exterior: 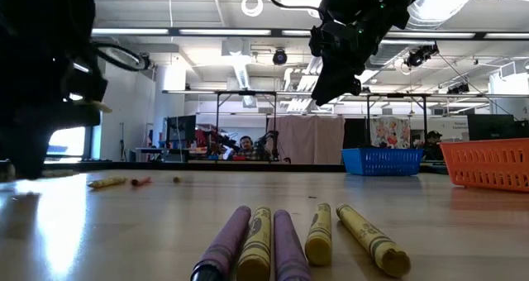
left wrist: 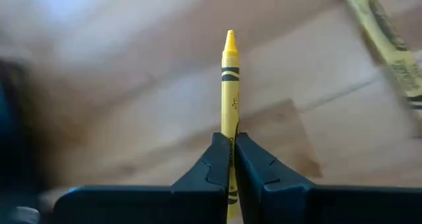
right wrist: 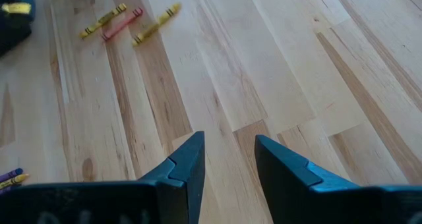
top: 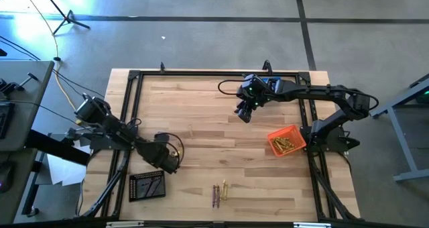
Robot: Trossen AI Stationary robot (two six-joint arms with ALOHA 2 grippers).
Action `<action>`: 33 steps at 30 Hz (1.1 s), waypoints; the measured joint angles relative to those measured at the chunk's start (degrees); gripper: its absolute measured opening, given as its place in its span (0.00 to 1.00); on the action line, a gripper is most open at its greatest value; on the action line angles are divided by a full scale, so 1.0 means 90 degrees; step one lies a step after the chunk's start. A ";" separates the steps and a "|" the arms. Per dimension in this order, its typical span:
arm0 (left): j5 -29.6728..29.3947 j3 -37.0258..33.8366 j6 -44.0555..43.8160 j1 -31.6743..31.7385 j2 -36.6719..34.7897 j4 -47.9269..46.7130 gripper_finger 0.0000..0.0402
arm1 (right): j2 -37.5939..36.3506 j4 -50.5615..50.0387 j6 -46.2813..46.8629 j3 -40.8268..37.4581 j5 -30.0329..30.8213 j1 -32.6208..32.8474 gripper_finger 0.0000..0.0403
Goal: Sort crayons
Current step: Put the yellow crayon into the orange basket
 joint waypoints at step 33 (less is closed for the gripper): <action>-0.5534 0.1004 0.4246 0.0301 -0.1280 0.0473 0.00 | 0.0034 0.1081 0.0626 -0.0002 0.0611 -0.0002 0.29</action>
